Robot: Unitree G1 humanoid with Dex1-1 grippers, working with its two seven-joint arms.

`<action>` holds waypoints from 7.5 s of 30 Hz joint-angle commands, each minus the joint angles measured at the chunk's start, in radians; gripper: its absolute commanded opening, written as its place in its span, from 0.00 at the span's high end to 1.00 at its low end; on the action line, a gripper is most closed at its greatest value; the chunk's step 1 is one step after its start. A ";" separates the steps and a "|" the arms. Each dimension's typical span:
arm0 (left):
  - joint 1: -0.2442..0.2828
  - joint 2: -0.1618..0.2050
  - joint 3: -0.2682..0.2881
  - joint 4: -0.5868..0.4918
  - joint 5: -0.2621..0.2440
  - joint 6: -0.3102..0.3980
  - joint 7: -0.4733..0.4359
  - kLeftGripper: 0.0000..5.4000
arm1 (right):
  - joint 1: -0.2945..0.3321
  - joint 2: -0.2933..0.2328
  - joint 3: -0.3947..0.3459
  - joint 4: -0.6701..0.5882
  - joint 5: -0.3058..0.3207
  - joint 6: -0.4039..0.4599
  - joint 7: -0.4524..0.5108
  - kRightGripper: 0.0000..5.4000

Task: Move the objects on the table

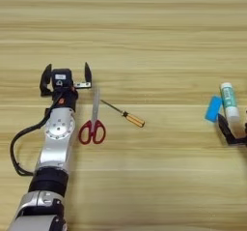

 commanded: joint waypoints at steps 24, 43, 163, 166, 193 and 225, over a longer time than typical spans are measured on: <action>-0.009 0.009 0.006 0.004 0.002 0.018 -0.010 0.00 | -0.064 0.019 0.003 0.153 -0.041 -0.057 -0.039 0.00; -0.009 0.007 0.010 0.004 0.004 0.019 -0.013 0.00 | -0.112 0.030 0.029 0.250 -0.047 -0.107 -0.027 0.00; 0.003 0.003 -0.001 -0.024 0.008 0.030 -0.008 0.00 | -0.102 0.136 0.341 0.105 -0.022 -0.029 0.155 0.55; 0.003 0.004 -0.001 -0.023 0.008 0.030 -0.008 0.00 | -0.102 0.138 0.338 0.101 -0.025 -0.052 0.151 0.50; 0.003 0.002 -0.002 -0.025 0.009 0.031 -0.007 0.00 | -0.146 0.142 0.217 0.149 -0.141 -0.297 -0.044 0.01; 0.003 0.001 -0.003 -0.026 0.009 0.031 -0.007 0.00 | -0.188 0.160 0.123 0.281 -0.111 -0.138 -0.109 0.01</action>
